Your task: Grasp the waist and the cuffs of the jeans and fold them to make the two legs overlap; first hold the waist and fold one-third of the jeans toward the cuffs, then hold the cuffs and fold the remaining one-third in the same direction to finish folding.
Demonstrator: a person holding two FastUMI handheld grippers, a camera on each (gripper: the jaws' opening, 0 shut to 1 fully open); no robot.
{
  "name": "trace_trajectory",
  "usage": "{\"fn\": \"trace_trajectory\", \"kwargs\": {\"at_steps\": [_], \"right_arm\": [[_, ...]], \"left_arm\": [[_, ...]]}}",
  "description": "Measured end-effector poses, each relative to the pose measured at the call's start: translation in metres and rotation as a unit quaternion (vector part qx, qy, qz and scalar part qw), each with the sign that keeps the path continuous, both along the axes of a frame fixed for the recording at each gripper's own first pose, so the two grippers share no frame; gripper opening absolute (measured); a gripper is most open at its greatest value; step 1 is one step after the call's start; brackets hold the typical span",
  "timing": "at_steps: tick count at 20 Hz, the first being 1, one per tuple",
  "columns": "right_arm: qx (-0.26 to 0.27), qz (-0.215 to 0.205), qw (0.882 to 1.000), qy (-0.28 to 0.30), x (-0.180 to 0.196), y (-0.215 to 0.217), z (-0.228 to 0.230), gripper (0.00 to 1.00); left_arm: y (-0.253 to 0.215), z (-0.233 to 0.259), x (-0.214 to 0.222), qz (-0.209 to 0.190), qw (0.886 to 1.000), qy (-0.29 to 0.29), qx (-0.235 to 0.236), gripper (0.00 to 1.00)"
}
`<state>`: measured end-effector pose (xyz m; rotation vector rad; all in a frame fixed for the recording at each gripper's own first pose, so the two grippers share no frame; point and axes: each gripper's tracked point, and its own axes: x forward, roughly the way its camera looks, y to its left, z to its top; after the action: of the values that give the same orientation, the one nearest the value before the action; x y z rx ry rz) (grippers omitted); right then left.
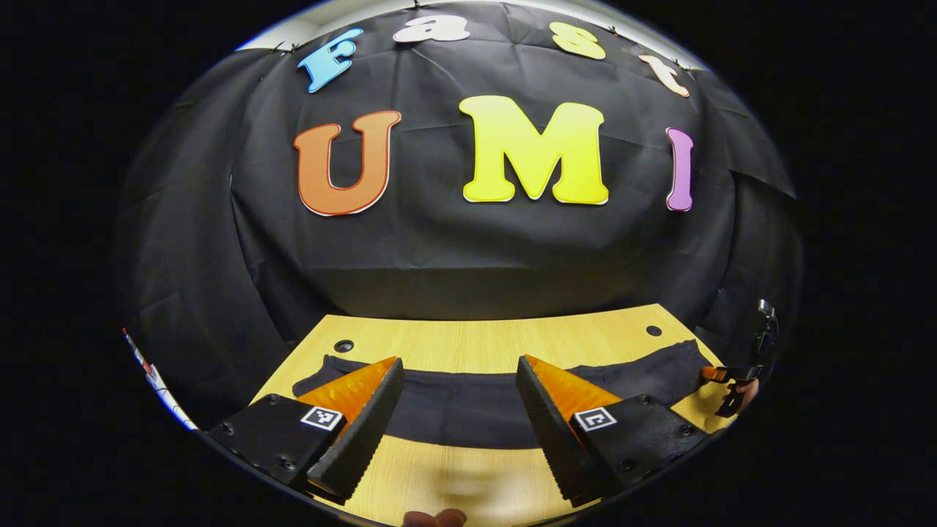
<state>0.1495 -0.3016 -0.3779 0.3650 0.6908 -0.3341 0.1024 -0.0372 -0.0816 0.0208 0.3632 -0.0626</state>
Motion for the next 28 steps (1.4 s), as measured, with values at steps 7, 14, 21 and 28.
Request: {"fn": "trace_trajectory", "kwargs": {"at_steps": [7, 14, 21, 28], "right_arm": [[0.042, 0.000, 0.999, -0.001, 0.007, 0.013, 0.001, 0.74], [0.020, -0.008, 1.000, 0.017, 0.008, 0.023, 0.022, 0.09], [-0.024, 0.012, 0.999, -0.047, -0.002, 0.063, 0.140, 0.09], [-0.080, 0.119, 0.980, -0.134, 0.021, 0.205, 0.281, 0.13]], "left_arm": [[0.001, -0.013, 0.001, 0.010, 1.000, 0.019, -0.021, 0.99], [0.017, -0.014, -0.008, 0.015, 0.999, 0.015, -0.027, 0.99], [0.062, -0.010, -0.013, 0.046, 0.997, -0.007, -0.061, 0.99], [0.131, -0.009, -0.029, 0.094, 0.990, -0.034, -0.097, 0.99]]}}
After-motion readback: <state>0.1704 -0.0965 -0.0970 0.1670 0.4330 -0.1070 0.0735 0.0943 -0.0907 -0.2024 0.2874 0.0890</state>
